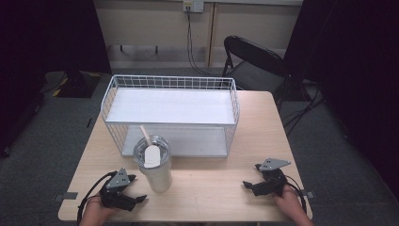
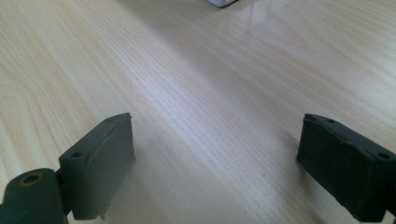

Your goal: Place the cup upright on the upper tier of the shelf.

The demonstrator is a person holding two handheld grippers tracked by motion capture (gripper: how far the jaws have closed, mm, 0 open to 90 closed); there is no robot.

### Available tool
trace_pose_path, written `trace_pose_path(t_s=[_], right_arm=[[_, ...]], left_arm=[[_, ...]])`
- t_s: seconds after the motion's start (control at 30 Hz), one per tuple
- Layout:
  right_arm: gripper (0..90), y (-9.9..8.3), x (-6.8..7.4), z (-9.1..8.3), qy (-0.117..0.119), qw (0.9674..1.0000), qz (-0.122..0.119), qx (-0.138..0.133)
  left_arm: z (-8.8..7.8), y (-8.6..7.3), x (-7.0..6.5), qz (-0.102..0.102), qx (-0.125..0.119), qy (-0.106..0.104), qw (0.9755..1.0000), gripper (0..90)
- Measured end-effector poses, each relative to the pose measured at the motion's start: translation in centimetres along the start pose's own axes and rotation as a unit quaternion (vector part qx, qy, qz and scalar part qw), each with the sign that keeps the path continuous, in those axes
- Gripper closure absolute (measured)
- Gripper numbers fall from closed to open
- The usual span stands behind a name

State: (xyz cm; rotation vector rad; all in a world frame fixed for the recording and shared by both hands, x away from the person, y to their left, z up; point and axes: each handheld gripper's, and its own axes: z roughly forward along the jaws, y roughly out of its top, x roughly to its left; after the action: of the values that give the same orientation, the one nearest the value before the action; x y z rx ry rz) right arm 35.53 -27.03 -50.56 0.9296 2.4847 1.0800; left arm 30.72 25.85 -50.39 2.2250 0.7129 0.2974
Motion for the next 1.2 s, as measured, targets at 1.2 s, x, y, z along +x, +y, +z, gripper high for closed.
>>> trace_pose_path(t_s=[1.2], right_arm=[[10.1,0.0,0.0,0.0,0.000,1.0000,0.000,0.000]], left_arm=[[-1.8,4.4,-1.6,0.006,-0.110,-0.028,0.9936,16.1]])
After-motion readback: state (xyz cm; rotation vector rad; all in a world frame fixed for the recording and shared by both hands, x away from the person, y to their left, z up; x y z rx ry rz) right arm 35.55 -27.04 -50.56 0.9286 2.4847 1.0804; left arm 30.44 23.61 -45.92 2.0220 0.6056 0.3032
